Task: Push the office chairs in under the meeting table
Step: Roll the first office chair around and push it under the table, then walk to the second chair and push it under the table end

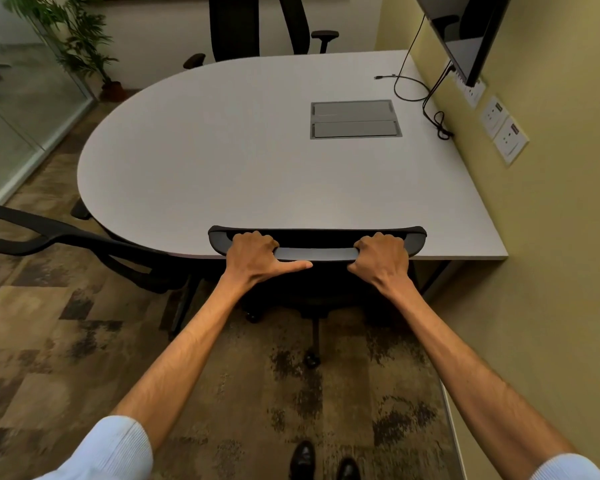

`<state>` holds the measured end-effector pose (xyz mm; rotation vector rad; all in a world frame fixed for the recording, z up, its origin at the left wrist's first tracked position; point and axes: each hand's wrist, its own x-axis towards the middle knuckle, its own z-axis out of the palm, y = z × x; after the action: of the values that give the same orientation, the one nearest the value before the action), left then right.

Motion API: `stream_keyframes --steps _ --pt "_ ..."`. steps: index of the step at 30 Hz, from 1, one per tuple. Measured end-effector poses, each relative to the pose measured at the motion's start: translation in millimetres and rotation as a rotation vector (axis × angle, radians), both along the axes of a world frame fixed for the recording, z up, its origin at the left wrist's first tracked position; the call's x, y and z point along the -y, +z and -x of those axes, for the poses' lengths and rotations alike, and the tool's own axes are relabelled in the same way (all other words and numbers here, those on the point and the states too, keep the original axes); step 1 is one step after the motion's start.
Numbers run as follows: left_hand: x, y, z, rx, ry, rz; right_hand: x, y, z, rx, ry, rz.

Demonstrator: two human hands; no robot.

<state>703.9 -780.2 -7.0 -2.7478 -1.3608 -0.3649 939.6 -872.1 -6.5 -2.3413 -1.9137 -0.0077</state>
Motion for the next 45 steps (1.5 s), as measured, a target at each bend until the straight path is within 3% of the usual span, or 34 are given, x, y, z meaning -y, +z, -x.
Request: stream_keyframes --steps 12,16,19,22,26,28,32,45 --pt "6 -2 -8 0.043 -0.034 0.015 8 -5 -7 -0.003 -0.041 0.013" --pt "20 -8 -12 0.165 -0.010 0.010 21 -7 -10 -0.079 -0.023 -0.026" --pt "29 -10 5 0.219 0.075 -0.062 19 1 -2 -0.068 0.036 -0.101" --pt "32 -6 43 0.310 0.312 -0.113 0 18 30 -0.119 0.107 -0.219" --pt "45 21 149 0.412 0.640 -0.241 -43 45 137 -0.263 0.346 -0.397" --pt "40 40 172 0.458 0.703 -0.281 -62 60 164 -0.260 0.383 -0.471" --pt "62 80 310 0.409 0.973 -0.454 -94 94 315 -0.338 0.638 -0.515" --pt "45 130 554 0.290 1.198 -0.596 -194 140 610 -0.438 0.913 -0.603"
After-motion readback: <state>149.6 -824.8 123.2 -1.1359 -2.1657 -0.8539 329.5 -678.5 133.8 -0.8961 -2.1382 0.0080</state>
